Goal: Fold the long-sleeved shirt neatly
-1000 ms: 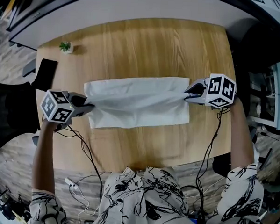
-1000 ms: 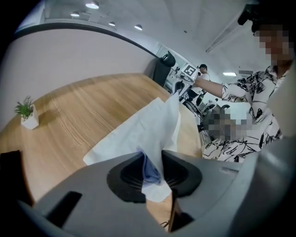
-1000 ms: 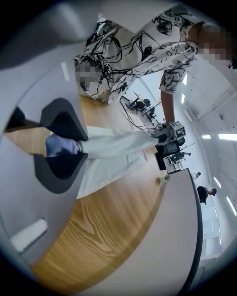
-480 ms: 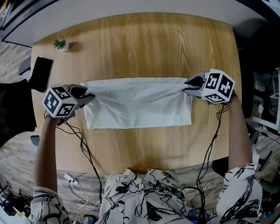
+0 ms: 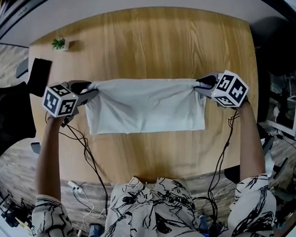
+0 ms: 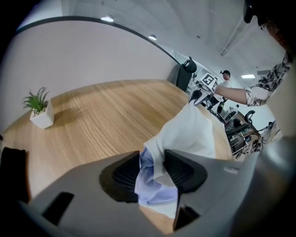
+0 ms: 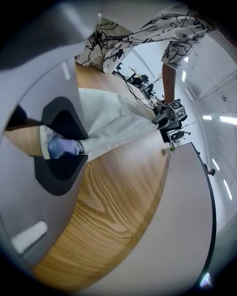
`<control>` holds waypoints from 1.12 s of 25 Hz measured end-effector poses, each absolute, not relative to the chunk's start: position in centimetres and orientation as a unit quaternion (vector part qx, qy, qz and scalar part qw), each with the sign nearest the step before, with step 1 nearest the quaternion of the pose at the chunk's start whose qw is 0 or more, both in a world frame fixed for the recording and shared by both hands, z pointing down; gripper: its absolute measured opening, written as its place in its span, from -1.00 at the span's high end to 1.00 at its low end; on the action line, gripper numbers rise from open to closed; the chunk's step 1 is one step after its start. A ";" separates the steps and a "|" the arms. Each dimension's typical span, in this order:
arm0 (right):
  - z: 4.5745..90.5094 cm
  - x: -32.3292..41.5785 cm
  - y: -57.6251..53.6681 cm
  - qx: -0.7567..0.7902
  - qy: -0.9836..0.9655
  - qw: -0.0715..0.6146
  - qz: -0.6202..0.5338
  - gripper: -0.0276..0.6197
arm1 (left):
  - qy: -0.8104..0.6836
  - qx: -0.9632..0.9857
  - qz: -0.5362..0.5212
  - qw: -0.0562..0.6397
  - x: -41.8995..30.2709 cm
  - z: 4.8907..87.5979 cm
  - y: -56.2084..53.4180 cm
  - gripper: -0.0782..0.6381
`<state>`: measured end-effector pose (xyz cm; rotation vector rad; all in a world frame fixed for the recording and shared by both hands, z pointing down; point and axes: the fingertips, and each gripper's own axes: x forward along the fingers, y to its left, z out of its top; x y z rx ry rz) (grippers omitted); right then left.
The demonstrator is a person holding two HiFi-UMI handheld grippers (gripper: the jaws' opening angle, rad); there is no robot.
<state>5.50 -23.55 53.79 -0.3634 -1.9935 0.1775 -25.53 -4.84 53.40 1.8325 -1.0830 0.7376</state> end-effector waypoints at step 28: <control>54.5 3.2 -23.4 0.038 -0.894 0.446 -0.014 0.88 | -0.558 0.698 0.376 0.246 -23.9 54.6 -6.2 0.76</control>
